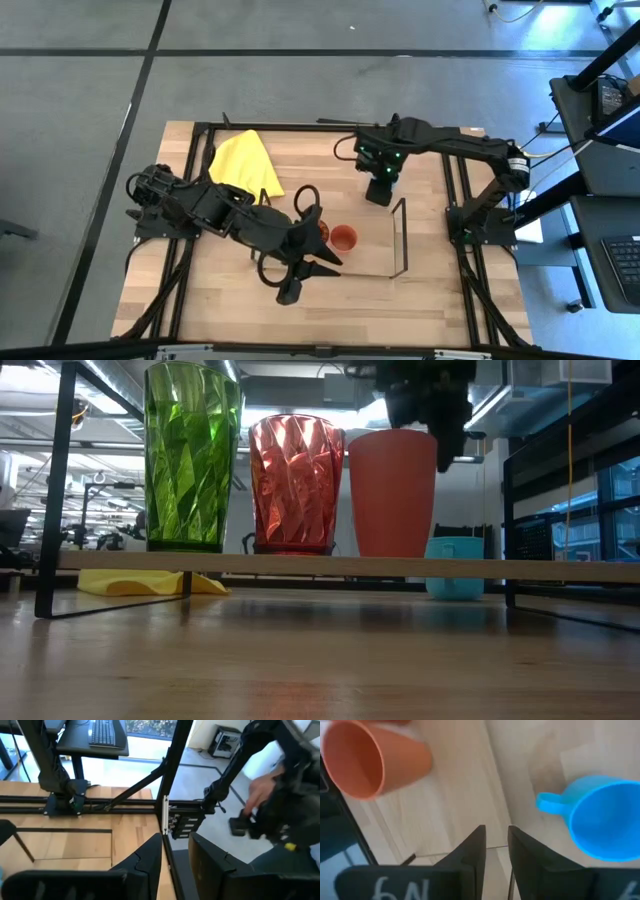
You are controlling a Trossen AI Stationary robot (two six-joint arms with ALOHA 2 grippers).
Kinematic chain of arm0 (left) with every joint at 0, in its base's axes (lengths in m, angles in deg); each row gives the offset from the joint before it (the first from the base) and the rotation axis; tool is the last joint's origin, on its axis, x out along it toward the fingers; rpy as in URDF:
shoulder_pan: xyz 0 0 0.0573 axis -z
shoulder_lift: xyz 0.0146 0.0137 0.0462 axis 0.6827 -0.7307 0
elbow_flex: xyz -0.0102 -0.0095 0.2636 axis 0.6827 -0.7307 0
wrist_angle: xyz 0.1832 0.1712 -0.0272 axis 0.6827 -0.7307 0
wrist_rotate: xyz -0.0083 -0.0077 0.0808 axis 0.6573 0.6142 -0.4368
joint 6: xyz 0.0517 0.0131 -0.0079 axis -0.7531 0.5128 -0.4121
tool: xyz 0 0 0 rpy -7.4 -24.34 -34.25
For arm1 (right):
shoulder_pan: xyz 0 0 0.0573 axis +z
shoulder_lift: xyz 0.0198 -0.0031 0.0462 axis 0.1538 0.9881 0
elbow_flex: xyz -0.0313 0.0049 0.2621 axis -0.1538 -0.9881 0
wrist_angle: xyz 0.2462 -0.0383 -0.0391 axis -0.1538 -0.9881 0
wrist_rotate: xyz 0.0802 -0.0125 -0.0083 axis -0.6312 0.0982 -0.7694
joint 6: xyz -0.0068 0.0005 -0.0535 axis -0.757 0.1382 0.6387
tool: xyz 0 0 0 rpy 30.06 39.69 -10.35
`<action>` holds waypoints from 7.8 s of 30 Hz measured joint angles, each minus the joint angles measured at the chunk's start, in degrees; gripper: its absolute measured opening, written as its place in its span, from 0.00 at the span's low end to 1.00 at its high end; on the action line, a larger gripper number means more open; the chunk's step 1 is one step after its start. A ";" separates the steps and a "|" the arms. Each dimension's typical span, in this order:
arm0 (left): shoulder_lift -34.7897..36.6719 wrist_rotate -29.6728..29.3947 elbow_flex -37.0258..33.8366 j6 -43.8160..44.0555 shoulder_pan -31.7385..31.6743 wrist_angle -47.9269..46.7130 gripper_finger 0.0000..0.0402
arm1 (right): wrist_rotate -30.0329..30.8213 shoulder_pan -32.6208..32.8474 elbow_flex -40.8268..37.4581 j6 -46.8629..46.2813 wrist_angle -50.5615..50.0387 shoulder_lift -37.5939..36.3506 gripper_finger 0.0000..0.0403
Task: Stack small to large cups/mugs on shelf
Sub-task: Put the blue mug on the shelf
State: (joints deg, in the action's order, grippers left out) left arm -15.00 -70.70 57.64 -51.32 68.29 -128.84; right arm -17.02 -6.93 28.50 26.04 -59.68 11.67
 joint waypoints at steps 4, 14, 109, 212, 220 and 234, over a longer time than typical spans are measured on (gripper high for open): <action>0.00 1.02 0.00 -0.02 0.04 1.61 0.23 | -1.59 -1.41 -3.12 2.92 0.34 0.00 0.21; 0.00 8.49 0.00 -1.29 -4.33 1.78 0.23 | -3.86 -6.46 -6.04 6.87 1.75 0.00 0.21; 1.62 13.40 0.00 -2.97 -18.58 -3.68 0.23 | 8.76 -5.09 -17.68 18.38 11.06 -0.02 0.02; 1.62 -0.33 -0.02 -1.44 -5.46 -5.78 0.23 | 14.63 40.69 -14.84 -4.73 14.84 -2.84 0.10; 1.62 -0.33 -0.01 -1.46 -5.84 -6.73 0.23 | 14.85 40.64 -14.84 -0.59 14.55 -2.84 0.10; 1.62 -0.31 -0.02 -2.05 -5.84 -7.20 0.23 | 16.87 40.64 -13.26 0.95 14.47 -2.84 0.10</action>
State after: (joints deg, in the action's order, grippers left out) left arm -13.38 -71.01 57.62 -53.37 62.46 -136.04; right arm -0.15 33.71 15.24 26.99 -45.21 8.83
